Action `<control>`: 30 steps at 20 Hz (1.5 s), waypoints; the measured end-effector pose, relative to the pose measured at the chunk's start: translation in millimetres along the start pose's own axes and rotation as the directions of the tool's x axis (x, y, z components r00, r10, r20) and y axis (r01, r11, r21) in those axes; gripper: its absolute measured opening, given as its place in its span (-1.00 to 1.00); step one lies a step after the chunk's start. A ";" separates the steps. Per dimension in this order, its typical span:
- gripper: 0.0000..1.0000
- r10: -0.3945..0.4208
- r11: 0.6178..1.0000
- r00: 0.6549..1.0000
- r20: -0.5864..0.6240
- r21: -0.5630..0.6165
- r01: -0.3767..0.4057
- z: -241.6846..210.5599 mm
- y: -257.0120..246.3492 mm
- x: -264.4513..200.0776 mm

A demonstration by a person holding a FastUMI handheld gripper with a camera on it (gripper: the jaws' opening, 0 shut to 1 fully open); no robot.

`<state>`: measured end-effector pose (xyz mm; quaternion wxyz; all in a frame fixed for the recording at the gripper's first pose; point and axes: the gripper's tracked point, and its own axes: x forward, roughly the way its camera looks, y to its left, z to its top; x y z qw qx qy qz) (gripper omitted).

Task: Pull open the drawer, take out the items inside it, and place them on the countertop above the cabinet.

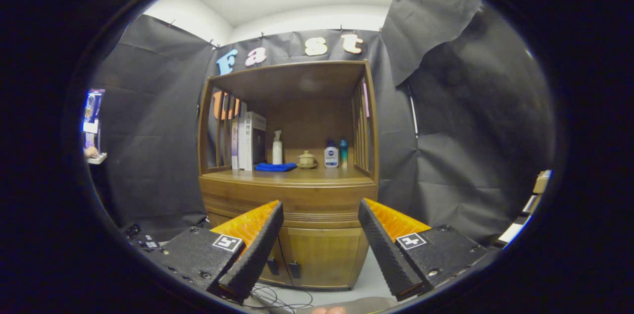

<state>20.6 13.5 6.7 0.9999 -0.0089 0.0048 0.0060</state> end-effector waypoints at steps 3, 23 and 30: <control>0.97 0.017 1.000 0.999 -0.029 -0.004 -0.018 0.6 19.3 53.0; 0.56 0.032 0.998 0.971 -0.238 -0.045 -0.044 -114.6 115.4 213.1; 0.50 0.021 0.997 0.956 -0.292 -0.063 -0.041 -129.7 116.5 235.1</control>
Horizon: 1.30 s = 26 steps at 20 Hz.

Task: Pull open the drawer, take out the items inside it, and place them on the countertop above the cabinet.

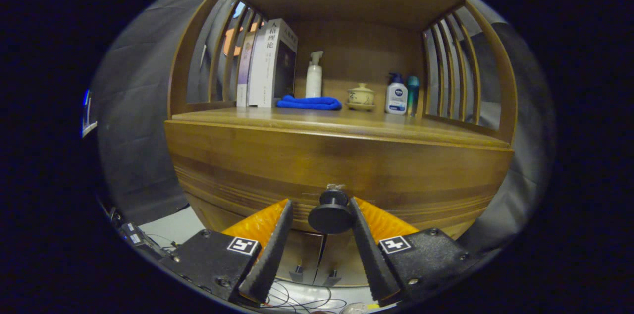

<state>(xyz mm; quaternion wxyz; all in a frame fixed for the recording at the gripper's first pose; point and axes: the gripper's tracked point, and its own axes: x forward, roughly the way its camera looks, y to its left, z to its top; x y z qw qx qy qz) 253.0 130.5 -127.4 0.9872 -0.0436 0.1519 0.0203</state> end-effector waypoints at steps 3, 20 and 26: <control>0.17 -0.025 1.000 0.999 0.025 0.019 0.025 3.1 -8.8 -2.1; -0.36 -0.029 1.000 0.998 0.049 0.007 0.029 -9.9 -4.3 -40.1; -0.36 -0.010 1.000 0.999 0.052 0.012 0.009 -21.4 0.1 -79.3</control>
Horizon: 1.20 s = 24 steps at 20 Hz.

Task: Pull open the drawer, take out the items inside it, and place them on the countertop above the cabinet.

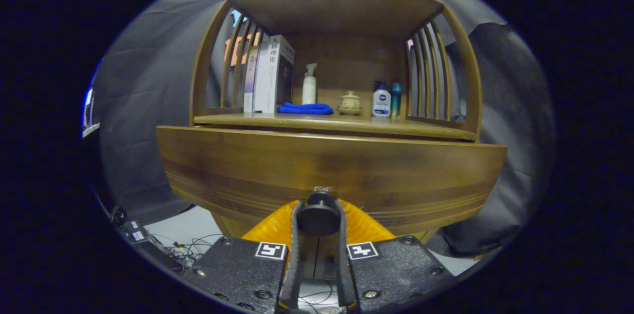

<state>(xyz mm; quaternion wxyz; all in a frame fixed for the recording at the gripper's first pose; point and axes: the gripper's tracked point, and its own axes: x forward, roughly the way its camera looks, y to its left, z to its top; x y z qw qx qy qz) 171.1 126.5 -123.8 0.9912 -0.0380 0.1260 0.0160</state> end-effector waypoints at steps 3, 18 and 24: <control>-0.36 0.004 1.000 1.000 -0.001 0.003 -0.004 -7.0 2.0 -27.6; -0.36 0.009 1.000 1.000 -0.018 -0.009 -0.009 -28.2 3.8 -72.4; 0.02 0.028 0.999 0.999 0.030 -0.035 -0.026 -14.4 5.2 -80.5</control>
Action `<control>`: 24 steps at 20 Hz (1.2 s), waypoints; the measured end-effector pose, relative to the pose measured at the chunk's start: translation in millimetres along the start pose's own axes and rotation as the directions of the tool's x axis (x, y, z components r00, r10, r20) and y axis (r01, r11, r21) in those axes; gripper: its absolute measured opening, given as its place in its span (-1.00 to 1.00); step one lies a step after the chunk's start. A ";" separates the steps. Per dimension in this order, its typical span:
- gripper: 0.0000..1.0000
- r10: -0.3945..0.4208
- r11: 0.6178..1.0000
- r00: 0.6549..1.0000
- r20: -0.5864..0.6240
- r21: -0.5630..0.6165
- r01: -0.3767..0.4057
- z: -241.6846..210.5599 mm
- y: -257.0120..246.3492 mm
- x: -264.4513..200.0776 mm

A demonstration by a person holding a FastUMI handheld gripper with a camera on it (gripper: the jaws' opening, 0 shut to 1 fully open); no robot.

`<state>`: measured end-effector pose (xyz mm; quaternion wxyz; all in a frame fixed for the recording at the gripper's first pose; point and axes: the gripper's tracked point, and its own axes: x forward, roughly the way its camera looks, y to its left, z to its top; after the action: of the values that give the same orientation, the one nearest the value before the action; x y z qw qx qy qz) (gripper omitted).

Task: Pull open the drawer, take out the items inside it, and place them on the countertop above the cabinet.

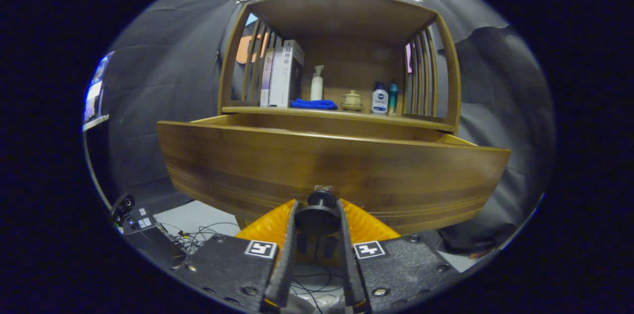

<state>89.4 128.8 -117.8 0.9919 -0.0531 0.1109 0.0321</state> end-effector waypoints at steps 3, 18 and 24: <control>0.63 0.001 0.995 0.992 0.126 -0.096 0.012 46.0 -3.1 -14.0; 1.00 0.074 0.997 0.892 -0.446 0.039 -0.064 93.6 -8.6 87.1; 0.95 0.083 0.993 0.723 -0.686 0.120 0.000 43.4 -7.0 98.5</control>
<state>195.1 131.8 -97.1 0.8799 -0.0031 0.4745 0.0259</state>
